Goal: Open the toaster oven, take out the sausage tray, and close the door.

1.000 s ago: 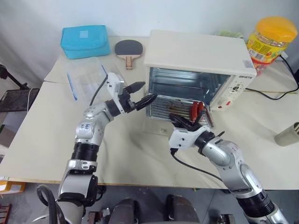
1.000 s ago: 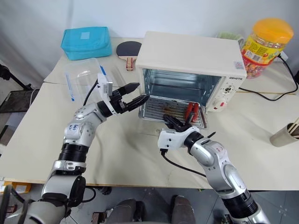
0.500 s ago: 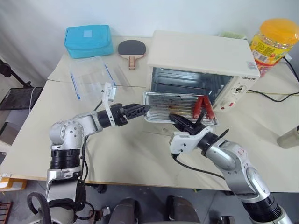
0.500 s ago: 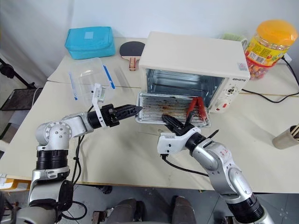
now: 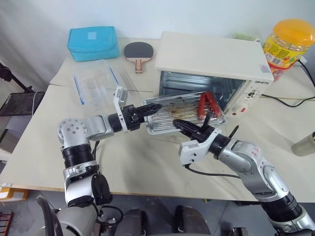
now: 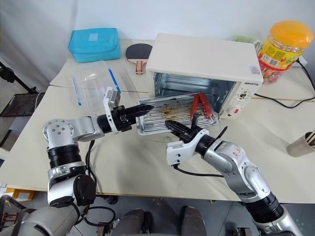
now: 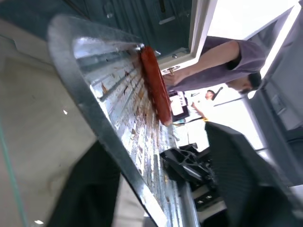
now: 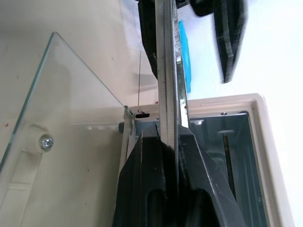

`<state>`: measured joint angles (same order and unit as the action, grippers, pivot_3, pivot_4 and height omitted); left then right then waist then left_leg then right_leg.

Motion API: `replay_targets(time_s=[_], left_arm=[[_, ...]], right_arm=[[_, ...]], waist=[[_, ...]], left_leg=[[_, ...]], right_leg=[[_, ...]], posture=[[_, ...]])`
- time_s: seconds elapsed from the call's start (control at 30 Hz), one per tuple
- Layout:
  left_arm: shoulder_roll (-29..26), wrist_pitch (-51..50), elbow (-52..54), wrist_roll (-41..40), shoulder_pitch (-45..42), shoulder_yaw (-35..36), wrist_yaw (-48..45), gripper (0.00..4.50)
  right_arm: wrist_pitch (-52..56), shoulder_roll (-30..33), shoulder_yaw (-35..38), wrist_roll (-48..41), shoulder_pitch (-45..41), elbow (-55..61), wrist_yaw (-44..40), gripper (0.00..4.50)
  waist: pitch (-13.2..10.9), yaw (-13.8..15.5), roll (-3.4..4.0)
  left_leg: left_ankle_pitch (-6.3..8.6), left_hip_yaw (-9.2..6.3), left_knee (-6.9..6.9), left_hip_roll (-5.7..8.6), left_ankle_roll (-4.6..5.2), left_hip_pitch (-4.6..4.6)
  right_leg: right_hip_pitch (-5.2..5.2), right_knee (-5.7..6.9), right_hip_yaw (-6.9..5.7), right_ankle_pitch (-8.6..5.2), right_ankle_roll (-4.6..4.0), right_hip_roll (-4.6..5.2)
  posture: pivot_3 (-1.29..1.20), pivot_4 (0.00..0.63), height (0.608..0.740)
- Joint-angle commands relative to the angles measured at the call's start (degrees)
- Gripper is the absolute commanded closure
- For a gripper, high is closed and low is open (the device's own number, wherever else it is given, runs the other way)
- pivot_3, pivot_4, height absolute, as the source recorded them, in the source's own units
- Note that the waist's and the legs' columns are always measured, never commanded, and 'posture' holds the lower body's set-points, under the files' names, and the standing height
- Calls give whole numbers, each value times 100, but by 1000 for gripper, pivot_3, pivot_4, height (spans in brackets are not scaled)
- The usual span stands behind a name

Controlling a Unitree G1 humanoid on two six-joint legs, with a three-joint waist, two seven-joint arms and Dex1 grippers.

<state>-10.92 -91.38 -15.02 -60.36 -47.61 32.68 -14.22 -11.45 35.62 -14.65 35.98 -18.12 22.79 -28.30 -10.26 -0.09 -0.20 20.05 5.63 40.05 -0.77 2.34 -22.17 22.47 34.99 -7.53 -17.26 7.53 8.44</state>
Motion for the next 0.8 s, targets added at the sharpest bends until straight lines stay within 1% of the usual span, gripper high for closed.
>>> replay_targets(time_s=[0.03,0.13,0.17,0.2,0.37,0.4,0.5,0.6,0.73,0.8], left_arm=[[71,-112,-219,-578,-117,214,537,3133],[155,-112,-513,-1099,-104,344,1123,4092],[187,-112,-578,-1234,-106,397,1317,4352],[217,-112,-642,-1352,-118,456,1512,4441],[386,-100,-908,-1873,-219,866,2409,4441],[409,-76,-912,-1987,-209,903,2566,4441],[408,68,-997,-2538,-156,935,3048,4500],[330,297,-992,-3312,-18,789,3528,4500],[123,800,-760,-4446,339,224,4155,4500],[-235,978,-613,-5037,675,-94,4271,4500]], right_arm=[[-149,-4,137,-77,-105,112,46,4379],[-225,-3,147,-89,-141,58,72,4379],[-253,-5,152,-96,-150,45,80,4379],[-264,-9,157,-111,-153,34,67,4379],[-237,-101,241,-442,-95,34,-10,4379],[-170,-112,227,-591,-65,50,-139,4379],[-300,-50,233,-660,-54,56,-198,3612],[-661,35,381,-646,-40,72,35,2683],[-1135,183,621,-894,117,85,165,2683],[-1595,406,1048,-1235,499,114,281,2683]], waist=[[0,5,0],[-1,10,-1],[-1,8,-1],[-1,7,-1],[-1,11,-2],[-1,10,-2],[-1,7,-2],[-1,6,-2],[-1,9,-2],[-1,19,-2]], left_leg=[[0,-1,0,0,0,0],[0,-6,1,1,-1,1],[0,-7,1,1,-1,0],[0,-8,1,3,-1,1],[-1,-9,2,3,-2,0],[-1,-9,2,4,-2,0],[-1,-9,1,4,-2,1],[-2,-10,1,3,-4,1],[-2,-16,1,7,-4,2],[-2,-15,1,8,-4,2]], right_leg=[[0,0,1,0,0,0],[-2,2,1,0,0,2],[-2,2,1,0,0,2],[-2,2,2,0,0,2],[-3,2,1,0,0,2],[-3,2,1,0,0,2],[-2,3,1,0,0,2],[-2,3,2,0,0,3],[-3,8,7,0,0,5],[-3,8,11,0,0,6]], posture=[[0,150,740],[0,150,740],[0,150,740],[0,150,740],[0,150,740],[0,150,740],[0,150,740],[0,150,740],[0,150,740],[0,150,740]])
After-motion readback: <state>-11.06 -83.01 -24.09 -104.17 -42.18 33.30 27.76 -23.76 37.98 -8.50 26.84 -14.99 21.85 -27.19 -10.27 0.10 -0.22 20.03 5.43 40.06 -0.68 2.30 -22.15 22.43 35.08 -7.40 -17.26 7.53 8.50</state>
